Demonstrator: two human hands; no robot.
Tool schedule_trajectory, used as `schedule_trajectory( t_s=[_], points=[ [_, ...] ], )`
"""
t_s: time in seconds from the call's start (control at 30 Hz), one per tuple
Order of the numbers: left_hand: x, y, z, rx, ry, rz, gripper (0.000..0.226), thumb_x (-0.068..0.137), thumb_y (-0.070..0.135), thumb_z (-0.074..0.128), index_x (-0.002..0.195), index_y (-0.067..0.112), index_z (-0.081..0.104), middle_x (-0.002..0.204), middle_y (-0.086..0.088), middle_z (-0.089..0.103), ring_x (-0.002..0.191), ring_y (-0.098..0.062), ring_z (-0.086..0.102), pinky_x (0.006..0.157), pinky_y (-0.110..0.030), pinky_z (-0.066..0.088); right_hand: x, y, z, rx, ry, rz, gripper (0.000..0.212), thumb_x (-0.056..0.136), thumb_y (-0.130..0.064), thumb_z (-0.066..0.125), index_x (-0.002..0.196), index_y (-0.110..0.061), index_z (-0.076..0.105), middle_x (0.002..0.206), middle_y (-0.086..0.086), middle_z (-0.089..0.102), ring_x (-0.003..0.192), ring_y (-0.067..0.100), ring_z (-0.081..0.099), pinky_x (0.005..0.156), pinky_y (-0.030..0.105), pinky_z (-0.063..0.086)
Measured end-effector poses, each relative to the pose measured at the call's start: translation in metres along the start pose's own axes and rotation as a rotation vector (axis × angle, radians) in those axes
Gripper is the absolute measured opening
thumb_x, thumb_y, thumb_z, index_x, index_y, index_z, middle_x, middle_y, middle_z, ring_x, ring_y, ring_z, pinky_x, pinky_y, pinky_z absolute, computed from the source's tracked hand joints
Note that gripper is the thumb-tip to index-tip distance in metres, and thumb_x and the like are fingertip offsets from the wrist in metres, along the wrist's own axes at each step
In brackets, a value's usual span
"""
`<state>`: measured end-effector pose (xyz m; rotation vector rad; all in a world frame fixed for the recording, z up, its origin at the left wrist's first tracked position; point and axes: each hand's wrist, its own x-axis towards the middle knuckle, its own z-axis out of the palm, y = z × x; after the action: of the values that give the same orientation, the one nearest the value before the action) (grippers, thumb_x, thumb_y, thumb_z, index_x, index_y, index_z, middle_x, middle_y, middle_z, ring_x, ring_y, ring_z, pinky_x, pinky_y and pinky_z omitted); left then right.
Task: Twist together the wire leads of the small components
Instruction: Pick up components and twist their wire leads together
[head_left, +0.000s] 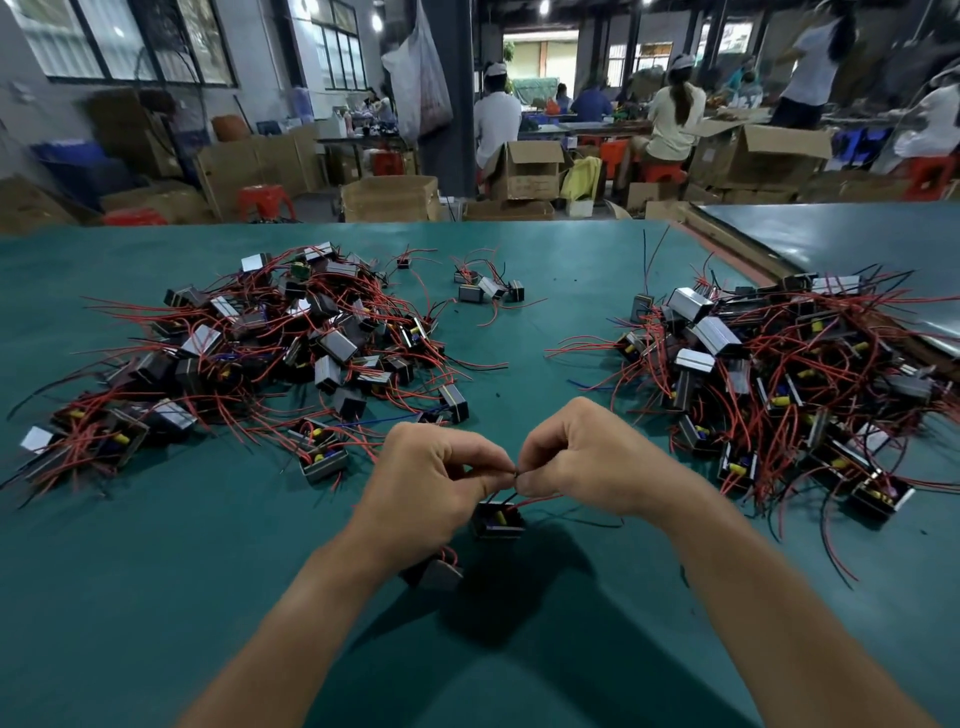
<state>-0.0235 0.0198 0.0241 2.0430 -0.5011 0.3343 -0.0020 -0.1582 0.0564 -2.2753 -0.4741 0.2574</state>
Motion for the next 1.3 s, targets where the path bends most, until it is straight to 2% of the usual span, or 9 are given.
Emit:
schedule_trajectory(
  t_s=[0.13,0.23,0.33,0.47,0.7,0.97,1.17,1.23,1.3],
  points=[
    [0.002,0.002,0.004,0.12,-0.017,0.127,0.005,0.077,0.015,0.08,0.078,0.02,0.079,0.062,0.015,0.069,0.045,-0.01,0.055,0.047,-0.022,0.044,0.001,0.003,-0.007,0.164,0.028,0.126,0.033,0.074,0.003,0.07,0.049,-0.018,0.069,0.043,-0.004,0.054,0.036,0.0,0.04,0.038,0.012,0.031],
    [0.002,0.002,0.002,0.163,-0.019,0.098,0.008,0.077,0.014,0.078,0.078,0.022,0.078,0.058,0.026,0.062,0.039,-0.001,0.043,0.045,-0.011,0.031,0.003,0.006,-0.003,0.115,0.071,0.109,0.027,0.077,-0.006,0.073,0.054,-0.02,0.072,0.047,-0.005,0.057,0.041,0.002,0.043,0.044,0.015,0.035],
    [0.004,0.001,0.0,0.15,-0.007,0.021,0.008,0.075,0.013,0.079,0.076,0.021,0.077,0.062,0.02,0.066,0.042,0.002,0.046,0.046,-0.009,0.032,0.005,0.01,0.001,0.003,0.124,0.025,0.018,0.08,-0.02,0.077,0.062,-0.022,0.073,0.049,-0.007,0.055,0.045,0.004,0.039,0.049,0.021,0.034],
    [0.006,0.0,0.001,0.145,-0.016,-0.004,0.009,0.074,0.012,0.078,0.076,0.02,0.076,0.061,0.019,0.066,0.048,0.01,0.051,0.05,-0.005,0.033,0.007,0.011,0.001,-0.017,0.148,-0.026,0.021,0.081,-0.02,0.074,0.061,-0.021,0.07,0.048,-0.009,0.055,0.044,0.001,0.04,0.049,0.018,0.033],
    [0.003,0.002,0.002,0.186,0.057,0.103,0.008,0.075,0.013,0.077,0.076,0.021,0.076,0.064,0.017,0.067,0.042,0.0,0.046,0.049,-0.009,0.031,0.009,0.008,0.007,0.152,0.173,0.093,0.02,0.079,-0.009,0.065,0.06,-0.007,0.068,0.052,0.002,0.05,0.041,0.009,0.032,0.045,0.021,0.027],
    [0.005,0.002,-0.003,-0.015,0.01,-0.119,0.004,0.083,0.018,0.072,0.079,0.02,0.074,0.064,0.004,0.07,0.047,-0.003,0.052,0.049,-0.024,0.045,0.006,0.003,0.014,0.157,0.259,-0.176,0.022,0.088,-0.009,0.067,0.066,-0.011,0.067,0.047,-0.011,0.049,0.045,0.003,0.038,0.047,0.021,0.033],
    [0.007,0.001,-0.003,-0.047,0.079,-0.181,0.017,0.087,0.017,0.068,0.07,0.015,0.071,0.056,0.005,0.066,0.041,-0.008,0.054,0.049,-0.027,0.048,0.007,0.005,0.014,0.181,0.367,-0.111,0.006,0.084,-0.016,0.07,0.084,-0.016,0.064,0.069,-0.006,0.064,0.061,0.014,0.056,0.062,0.035,0.05],
    [0.009,0.003,-0.003,-0.157,0.119,-0.227,0.02,0.088,0.011,0.068,0.068,0.011,0.069,0.049,0.003,0.06,0.038,-0.011,0.052,0.044,-0.023,0.044,0.006,0.009,0.014,0.075,0.272,-0.063,0.026,0.079,-0.029,0.075,0.101,-0.023,0.062,0.087,-0.007,0.066,0.08,0.013,0.062,0.079,0.036,0.054],
    [0.011,0.005,-0.006,-0.312,0.174,-0.27,0.019,0.089,0.005,0.066,0.07,0.003,0.067,0.051,-0.005,0.06,0.038,-0.014,0.053,0.043,-0.021,0.043,0.004,0.01,0.016,0.033,0.151,-0.046,0.061,0.068,-0.049,0.075,0.122,-0.032,0.051,0.103,-0.012,0.063,0.1,0.002,0.059,0.09,0.032,0.051]
  ],
)
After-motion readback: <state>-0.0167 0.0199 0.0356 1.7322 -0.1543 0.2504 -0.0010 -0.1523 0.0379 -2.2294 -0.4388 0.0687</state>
